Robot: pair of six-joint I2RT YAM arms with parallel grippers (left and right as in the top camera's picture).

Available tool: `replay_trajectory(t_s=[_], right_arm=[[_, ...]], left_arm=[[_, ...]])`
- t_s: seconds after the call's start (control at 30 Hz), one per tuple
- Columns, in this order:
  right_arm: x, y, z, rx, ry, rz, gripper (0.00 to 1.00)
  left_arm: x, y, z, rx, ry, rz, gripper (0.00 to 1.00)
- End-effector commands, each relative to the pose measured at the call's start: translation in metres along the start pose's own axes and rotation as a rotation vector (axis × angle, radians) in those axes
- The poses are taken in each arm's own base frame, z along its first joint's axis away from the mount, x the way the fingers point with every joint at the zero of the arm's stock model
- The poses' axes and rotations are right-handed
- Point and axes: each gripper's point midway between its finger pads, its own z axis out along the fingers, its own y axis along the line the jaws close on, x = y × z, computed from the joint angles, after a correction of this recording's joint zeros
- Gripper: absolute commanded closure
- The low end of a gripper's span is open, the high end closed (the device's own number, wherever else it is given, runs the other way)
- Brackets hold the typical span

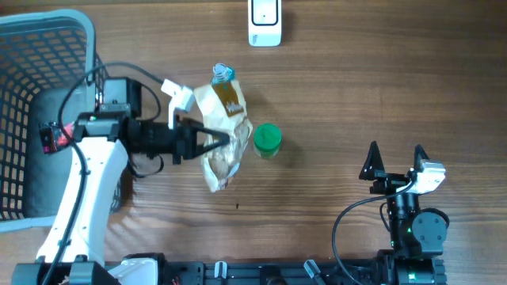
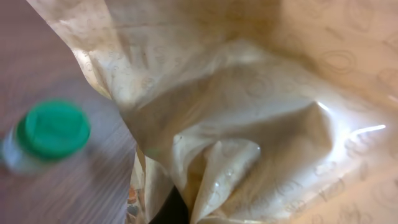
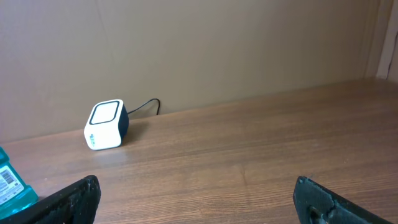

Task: Scan the item barcode
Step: 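Lift the pouch out of the basket and carry it toward the scanner, then lower the beige pouch onto the table beside the green jar and release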

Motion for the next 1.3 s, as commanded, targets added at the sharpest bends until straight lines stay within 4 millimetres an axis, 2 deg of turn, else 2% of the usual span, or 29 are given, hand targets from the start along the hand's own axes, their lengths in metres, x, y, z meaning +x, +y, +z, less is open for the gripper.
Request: replay_trajectory(t_s=[0.0,0.13,0.43,0.57,0.7,0.83,0.93,1.1,1.27], right_arm=[[-0.002,0.004,0.000,-0.021,-0.007,-0.018,0.00],[-0.002,0.004,0.000,-0.021,-0.007,-0.018,0.00],[-0.002,0.004,0.000,-0.021,-0.007,-0.018,0.00],[-0.002,0.004,0.000,-0.021,-0.007,-0.018,0.00],[-0.002,0.004,0.000,-0.021,-0.007,-0.018,0.00],[-0.002,0.004,0.000,-0.021,-0.007,-0.017,0.00],[-0.002,0.004,0.000,-0.021,-0.007,-0.017,0.00],[-0.002,0.004,0.000,-0.021,-0.007,-0.017,0.00],[-0.002,0.004,0.000,-0.021,-0.007,-0.018,0.00]], left_arm=[[0.029,0.024,0.006,-0.064,0.061,-0.081,0.96],[0.048,0.043,0.007,-0.141,0.110,-0.165,0.96],[0.073,0.083,0.004,-0.316,0.152,-0.278,0.96],[0.079,0.114,0.000,-0.453,0.114,-0.386,0.96],[0.087,0.124,0.002,-0.468,0.088,-0.441,0.96],[0.107,0.144,-0.001,-0.559,0.077,-0.525,0.96],[0.112,0.149,0.003,-0.554,0.058,-0.531,0.96],[0.115,0.142,0.020,-0.515,0.092,-0.479,0.96],[0.101,0.136,0.041,-0.484,0.079,-0.413,0.96]])
